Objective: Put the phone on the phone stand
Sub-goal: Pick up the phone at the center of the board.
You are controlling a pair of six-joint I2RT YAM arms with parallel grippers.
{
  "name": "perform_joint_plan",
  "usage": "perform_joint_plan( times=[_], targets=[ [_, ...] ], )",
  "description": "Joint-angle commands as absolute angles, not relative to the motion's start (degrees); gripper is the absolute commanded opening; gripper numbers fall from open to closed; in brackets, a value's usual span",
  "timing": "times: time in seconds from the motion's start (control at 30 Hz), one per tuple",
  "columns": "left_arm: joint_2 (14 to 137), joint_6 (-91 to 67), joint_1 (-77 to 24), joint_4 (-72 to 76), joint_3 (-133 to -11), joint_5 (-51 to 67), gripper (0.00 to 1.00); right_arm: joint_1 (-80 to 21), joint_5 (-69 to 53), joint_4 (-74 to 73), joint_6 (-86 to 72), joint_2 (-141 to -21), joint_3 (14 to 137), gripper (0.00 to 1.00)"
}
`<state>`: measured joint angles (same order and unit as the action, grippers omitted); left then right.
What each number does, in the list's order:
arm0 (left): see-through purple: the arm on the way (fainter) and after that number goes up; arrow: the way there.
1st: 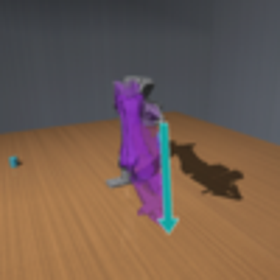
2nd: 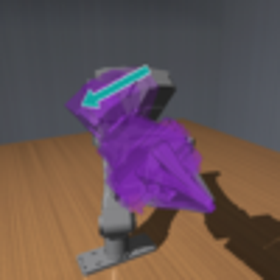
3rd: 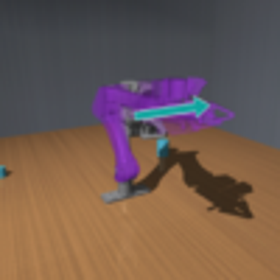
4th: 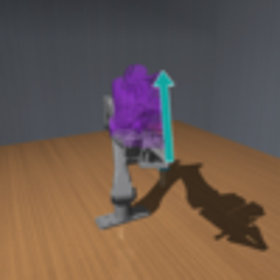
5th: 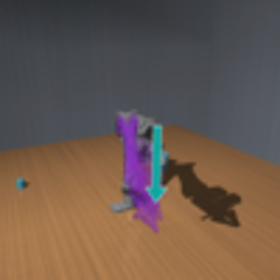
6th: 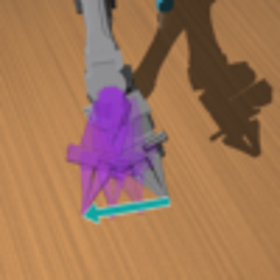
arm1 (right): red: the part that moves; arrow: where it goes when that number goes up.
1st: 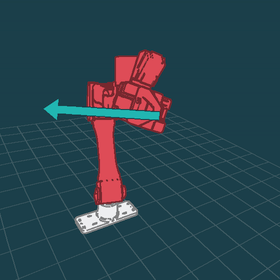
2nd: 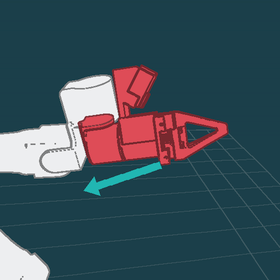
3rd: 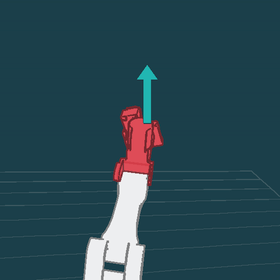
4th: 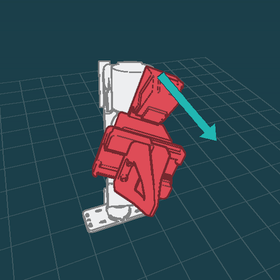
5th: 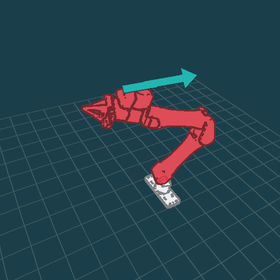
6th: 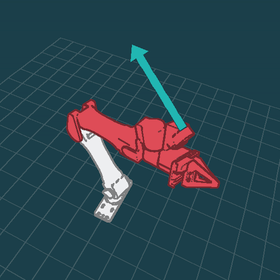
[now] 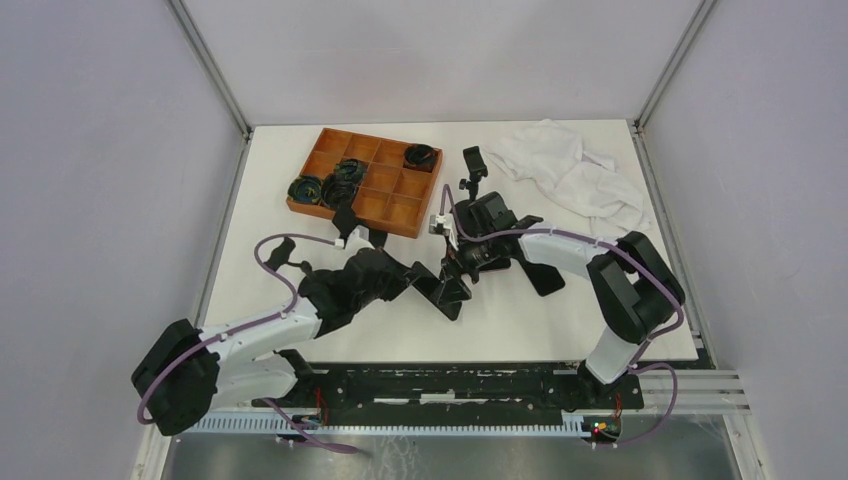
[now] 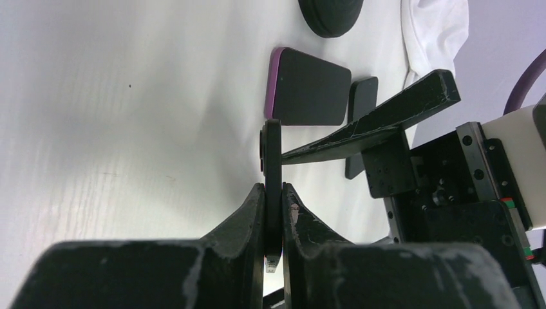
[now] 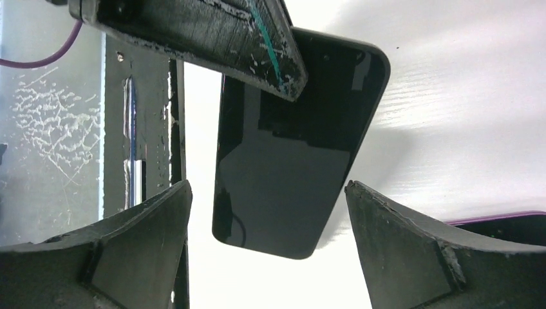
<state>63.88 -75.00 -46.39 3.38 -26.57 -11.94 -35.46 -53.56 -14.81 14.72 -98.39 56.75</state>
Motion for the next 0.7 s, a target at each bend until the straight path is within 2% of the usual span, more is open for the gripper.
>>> perform_joint_plan(
  times=[0.0,0.33,0.67],
  targets=[
    [61.0,-66.7,-46.7,0.4,-31.5,-14.1,0.02,-34.2,-56.6,-18.8,21.9,-94.9,59.3,0.97],
    [53.9,-50.6,-46.7,-4.2,-35.3,-14.1,0.02,-31.1,-56.7,-25.1,32.7,-87.0,58.7,0.98],
    [51.3,-31.6,-46.7,-7.7,-42.6,-14.2,0.02,-27.9,-55.6,-23.4,36.8,-78.3,53.3,0.98]
  ],
)
